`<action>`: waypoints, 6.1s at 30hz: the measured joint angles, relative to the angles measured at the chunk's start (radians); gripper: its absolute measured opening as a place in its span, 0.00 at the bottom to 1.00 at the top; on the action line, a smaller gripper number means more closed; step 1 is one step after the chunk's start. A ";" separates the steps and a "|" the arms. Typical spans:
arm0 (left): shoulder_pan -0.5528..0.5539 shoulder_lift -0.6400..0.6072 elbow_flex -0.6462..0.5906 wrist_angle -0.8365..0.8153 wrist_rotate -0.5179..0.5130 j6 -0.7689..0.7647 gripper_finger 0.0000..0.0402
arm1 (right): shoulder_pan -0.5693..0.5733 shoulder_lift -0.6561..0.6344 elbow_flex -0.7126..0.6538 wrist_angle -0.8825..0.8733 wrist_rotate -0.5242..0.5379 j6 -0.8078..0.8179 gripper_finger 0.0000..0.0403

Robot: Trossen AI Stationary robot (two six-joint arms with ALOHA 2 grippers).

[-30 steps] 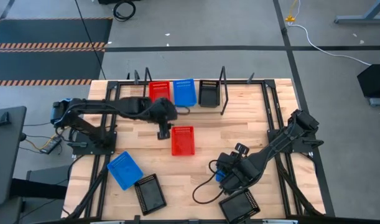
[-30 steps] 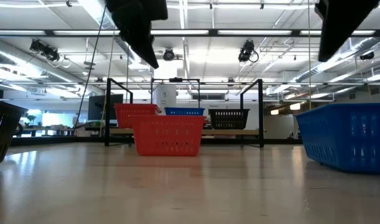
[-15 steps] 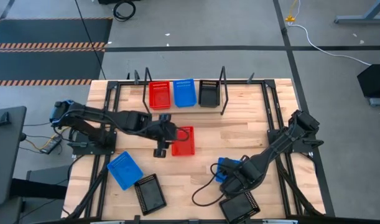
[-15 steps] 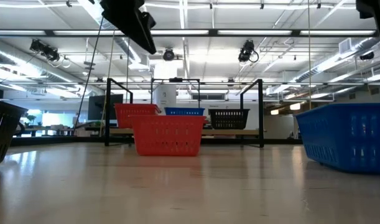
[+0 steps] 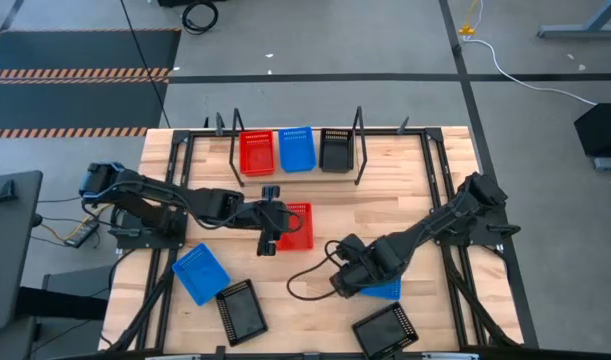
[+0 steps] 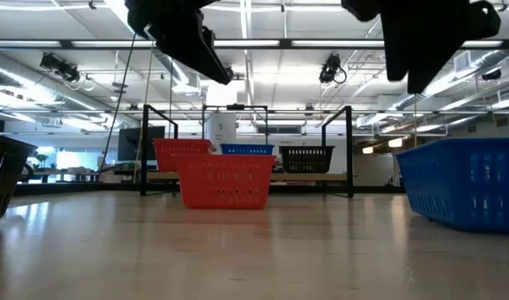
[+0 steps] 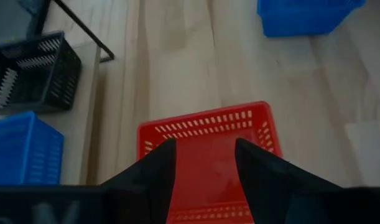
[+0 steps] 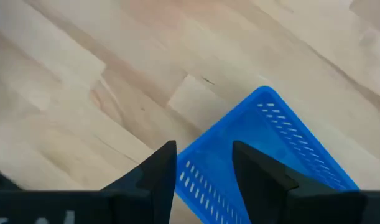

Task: Stack baskets on shelf by color
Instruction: Stack the right blue bin on top of the blue bin on the shelf

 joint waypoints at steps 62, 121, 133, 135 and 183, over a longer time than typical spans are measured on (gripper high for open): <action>0.057 -0.732 -0.382 0.400 -0.027 0.065 0.43 | -0.083 0.135 -0.078 0.017 -0.302 -0.142 0.42; 0.054 -0.732 -0.381 0.344 -0.027 -0.023 0.43 | -0.109 0.134 0.079 0.104 0.000 -0.950 0.05; 0.054 -0.731 -0.381 0.293 -0.026 -0.049 0.43 | -0.145 0.134 0.438 -0.178 0.158 -1.143 0.04; 0.054 -0.731 -0.381 0.292 -0.027 -0.041 0.43 | -0.155 0.134 0.480 -0.199 0.201 -1.193 0.04; 0.057 -0.732 -0.381 0.394 -0.083 0.083 0.43 | -0.794 0.136 0.320 0.268 0.062 -1.825 0.04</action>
